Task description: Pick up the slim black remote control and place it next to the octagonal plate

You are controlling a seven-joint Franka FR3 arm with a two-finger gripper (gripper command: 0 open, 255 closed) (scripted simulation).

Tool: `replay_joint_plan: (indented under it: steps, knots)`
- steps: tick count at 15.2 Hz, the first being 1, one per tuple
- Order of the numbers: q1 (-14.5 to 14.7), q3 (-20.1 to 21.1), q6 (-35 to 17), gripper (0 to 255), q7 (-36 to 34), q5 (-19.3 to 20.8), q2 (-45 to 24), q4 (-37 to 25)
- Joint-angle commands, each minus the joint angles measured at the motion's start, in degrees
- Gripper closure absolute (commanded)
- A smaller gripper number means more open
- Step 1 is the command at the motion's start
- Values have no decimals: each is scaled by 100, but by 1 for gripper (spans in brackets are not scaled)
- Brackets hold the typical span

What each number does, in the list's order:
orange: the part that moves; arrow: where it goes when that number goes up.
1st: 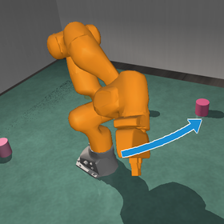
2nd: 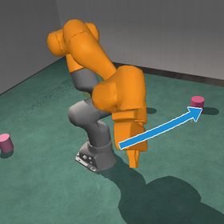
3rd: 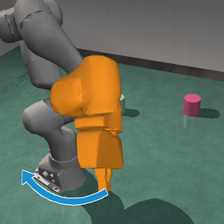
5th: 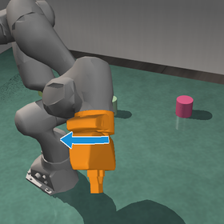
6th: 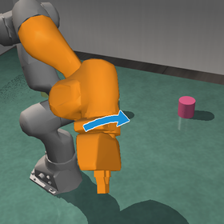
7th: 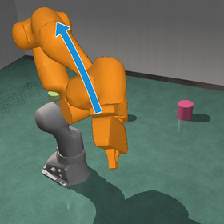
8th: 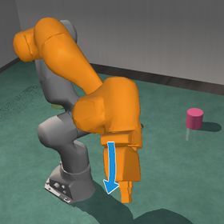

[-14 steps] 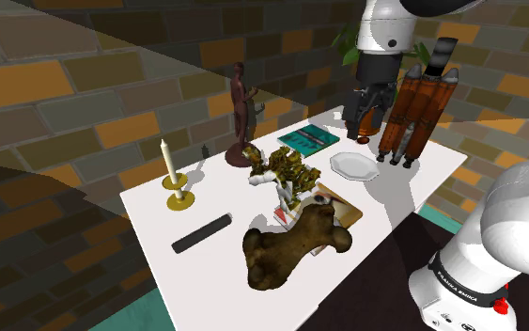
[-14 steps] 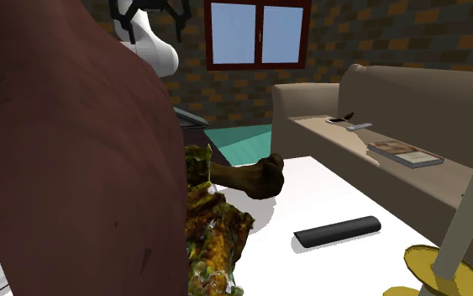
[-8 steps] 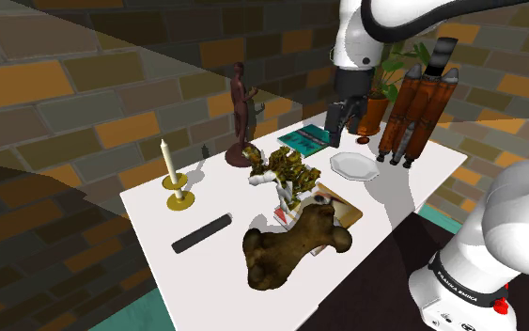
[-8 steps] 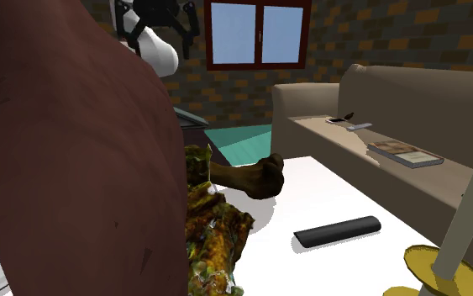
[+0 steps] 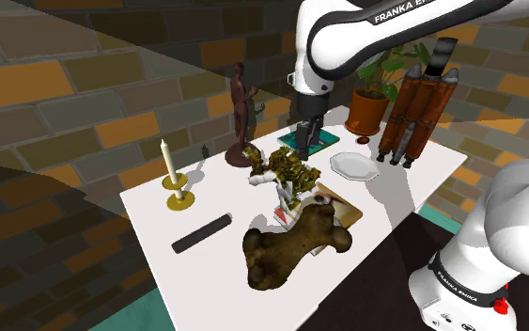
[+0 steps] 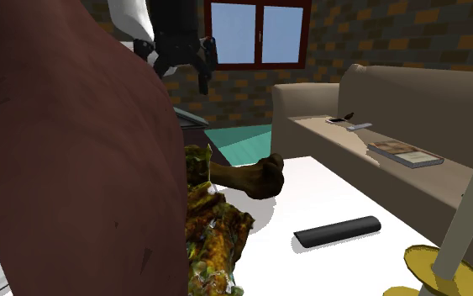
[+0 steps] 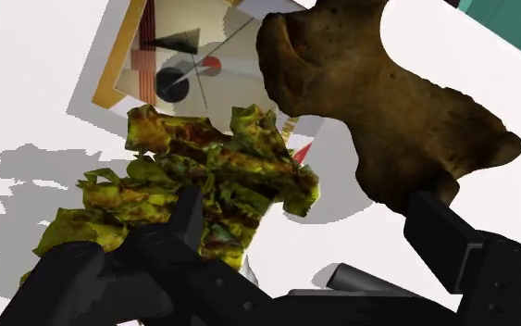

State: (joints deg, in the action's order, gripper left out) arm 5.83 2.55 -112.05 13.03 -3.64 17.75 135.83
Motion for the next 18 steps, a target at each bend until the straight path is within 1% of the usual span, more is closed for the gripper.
replay_joint_plan:
  steps: [1, 9, 18]
  knots:
    - [84, 17, -253, 0, 329, 17, -488, -253]
    - [365, 225, -1023, 0, 1462, 113, -2160, -1191]
    - [690, 581, -1492, 0, 2484, 440, -3889, -2492]
